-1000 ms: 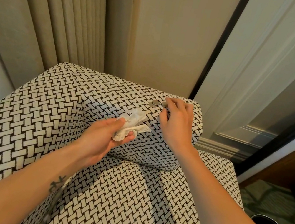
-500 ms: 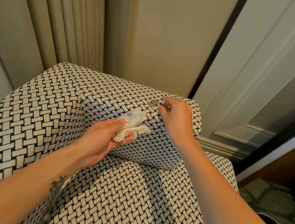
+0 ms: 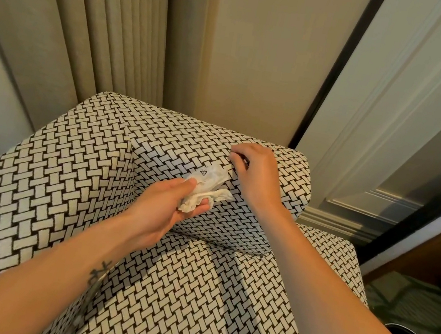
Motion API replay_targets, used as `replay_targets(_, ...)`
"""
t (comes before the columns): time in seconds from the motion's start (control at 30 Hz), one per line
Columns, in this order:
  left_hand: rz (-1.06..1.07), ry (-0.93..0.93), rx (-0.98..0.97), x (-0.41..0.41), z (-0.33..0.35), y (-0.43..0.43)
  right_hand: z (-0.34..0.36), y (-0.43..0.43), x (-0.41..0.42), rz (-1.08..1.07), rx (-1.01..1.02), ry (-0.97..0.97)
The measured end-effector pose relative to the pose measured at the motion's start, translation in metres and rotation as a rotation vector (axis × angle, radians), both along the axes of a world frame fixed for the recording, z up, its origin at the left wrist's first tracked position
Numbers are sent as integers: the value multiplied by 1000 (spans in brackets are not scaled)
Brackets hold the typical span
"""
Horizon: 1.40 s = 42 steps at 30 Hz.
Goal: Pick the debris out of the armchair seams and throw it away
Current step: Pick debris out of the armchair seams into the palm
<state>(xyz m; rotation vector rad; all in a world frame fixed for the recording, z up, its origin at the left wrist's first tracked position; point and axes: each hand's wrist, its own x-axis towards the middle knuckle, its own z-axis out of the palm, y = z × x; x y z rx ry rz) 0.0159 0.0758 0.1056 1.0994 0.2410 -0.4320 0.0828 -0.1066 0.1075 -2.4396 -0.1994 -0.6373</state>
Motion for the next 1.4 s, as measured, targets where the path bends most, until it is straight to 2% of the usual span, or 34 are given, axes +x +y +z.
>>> replay_targets(0.37, -13, -15, 19, 1, -5, 0, 5, 3, -1, 5, 90, 6)
replay_targets(0.93, 3, 24, 18, 2, -7, 0, -2, 4, -8, -7, 72, -8)
replay_targets(1.17, -15, 81, 7, 0, -18, -1, -29, 5, -44, -10, 70, -23)
replay_targets(1.3, -9, 88, 44, 2, -22, -2, -43, 9, -63, 18, 25, -126)
replay_targets(1.4, -43, 66, 141, 1, -24, -2, -53, 14, -70, 106, -39, -96)
